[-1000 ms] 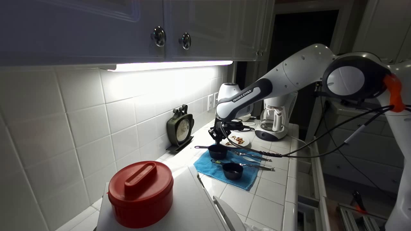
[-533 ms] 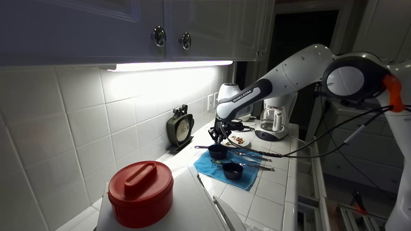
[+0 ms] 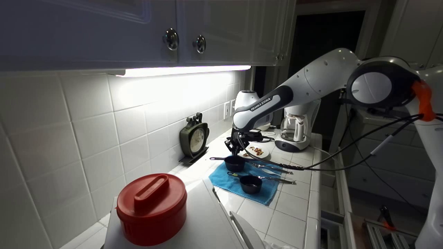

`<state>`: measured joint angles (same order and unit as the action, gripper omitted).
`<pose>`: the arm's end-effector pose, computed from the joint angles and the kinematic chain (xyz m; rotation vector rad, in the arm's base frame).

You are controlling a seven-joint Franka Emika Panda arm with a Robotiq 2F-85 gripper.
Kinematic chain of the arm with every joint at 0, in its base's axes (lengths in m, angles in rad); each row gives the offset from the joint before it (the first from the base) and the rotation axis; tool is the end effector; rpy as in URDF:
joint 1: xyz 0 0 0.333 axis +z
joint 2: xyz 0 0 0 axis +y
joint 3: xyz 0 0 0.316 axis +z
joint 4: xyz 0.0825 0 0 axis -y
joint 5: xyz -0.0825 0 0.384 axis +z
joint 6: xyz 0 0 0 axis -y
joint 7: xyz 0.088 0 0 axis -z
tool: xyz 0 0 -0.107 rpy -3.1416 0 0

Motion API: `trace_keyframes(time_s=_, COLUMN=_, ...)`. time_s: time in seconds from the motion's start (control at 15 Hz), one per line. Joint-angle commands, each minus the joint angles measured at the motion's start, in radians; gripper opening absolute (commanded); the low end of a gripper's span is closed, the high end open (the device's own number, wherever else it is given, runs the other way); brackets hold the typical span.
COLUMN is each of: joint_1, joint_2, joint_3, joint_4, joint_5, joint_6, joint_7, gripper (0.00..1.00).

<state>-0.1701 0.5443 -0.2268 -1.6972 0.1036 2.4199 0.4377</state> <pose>0.6457 -0.2497 0.3049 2.8099 -1.2934 0.3022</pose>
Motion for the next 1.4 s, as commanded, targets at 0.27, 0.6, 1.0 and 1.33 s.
trace_keyframes(time_s=0.27, joint_1=0.002, joint_2=0.012, joint_3=-0.006, joint_4=0.008, joint_5=0.001, joint_6=-0.008, joint_7=0.005, gripper=0.32)
trace_keyframes(time_s=0.6, joint_1=0.001, joint_2=0.019, joint_3=-0.005, joint_4=0.007, joint_5=0.002, joint_6=-0.008, joint_7=0.003, gripper=0.13)
trace_keyframes(time_s=1.0, joint_1=0.0, joint_2=0.014, joint_3=-0.006, joint_4=0.007, joint_5=0.003, joint_6=-0.007, joint_7=0.002, gripper=0.08)
trace_keyframes(time_s=1.33, joint_1=-0.002, joint_2=-0.01, joint_3=-0.003, joint_4=-0.009, joint_5=0.008, joint_6=0.002, joint_7=-0.007, gripper=0.07)
